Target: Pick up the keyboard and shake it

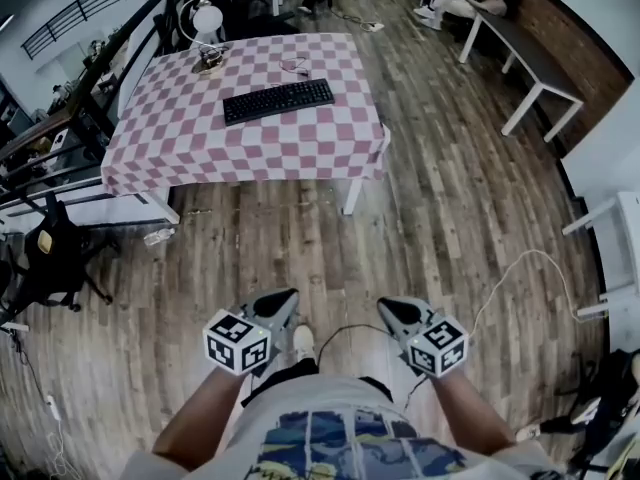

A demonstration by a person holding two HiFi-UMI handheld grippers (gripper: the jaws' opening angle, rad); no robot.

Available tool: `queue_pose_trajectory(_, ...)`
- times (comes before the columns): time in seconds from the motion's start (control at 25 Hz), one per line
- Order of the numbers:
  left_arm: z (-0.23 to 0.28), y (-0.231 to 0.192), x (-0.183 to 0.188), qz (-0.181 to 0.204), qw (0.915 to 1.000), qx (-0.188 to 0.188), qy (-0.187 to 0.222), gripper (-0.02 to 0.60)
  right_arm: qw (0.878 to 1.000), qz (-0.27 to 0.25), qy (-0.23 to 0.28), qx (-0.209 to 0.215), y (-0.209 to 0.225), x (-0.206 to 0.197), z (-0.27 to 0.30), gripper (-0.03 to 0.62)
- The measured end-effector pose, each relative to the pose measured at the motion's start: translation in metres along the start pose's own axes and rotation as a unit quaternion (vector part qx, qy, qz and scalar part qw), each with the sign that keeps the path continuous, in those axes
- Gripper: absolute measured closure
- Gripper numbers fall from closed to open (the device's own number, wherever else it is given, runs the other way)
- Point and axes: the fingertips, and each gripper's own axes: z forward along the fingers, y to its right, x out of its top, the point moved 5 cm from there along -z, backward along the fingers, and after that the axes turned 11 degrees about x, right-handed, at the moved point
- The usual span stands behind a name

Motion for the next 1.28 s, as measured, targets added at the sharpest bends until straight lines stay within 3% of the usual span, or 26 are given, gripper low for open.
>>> queue_pose_trajectory(0.32,0.033,-0.096,0.042,-0.015,0.9997,0.016,0.01,0.575,1.0,-0.001,-0.006,0.018,0.039,0.065,0.096,0.511)
queue_pose_trajectory(0.44,0.052,-0.119,0.053,-0.033,0.9989,0.029,0.013,0.541,1.0,-0.006,-0.012,0.019,0.072,0.082,0.111,0.482)
queue_pose_trajectory(0.68,0.1,-0.162,0.081,-0.055,0.9967,0.06,0.01,0.503,0.999,-0.001,-0.02,0.029,0.162,0.114,0.141,0.479)
queue_pose_trajectory(1.0,0.195,-0.198,0.145,-0.056,0.9892,0.135,-0.012,0.48,0.995,-0.009,-0.023,0.095,0.299,0.193,0.181,0.48)
queue_pose_trajectory(1.28,0.271,-0.227,0.177,-0.076,0.9749,0.201,-0.059,0.477,0.992,0.002,-0.039,0.122,0.421,0.216,0.207,0.473)
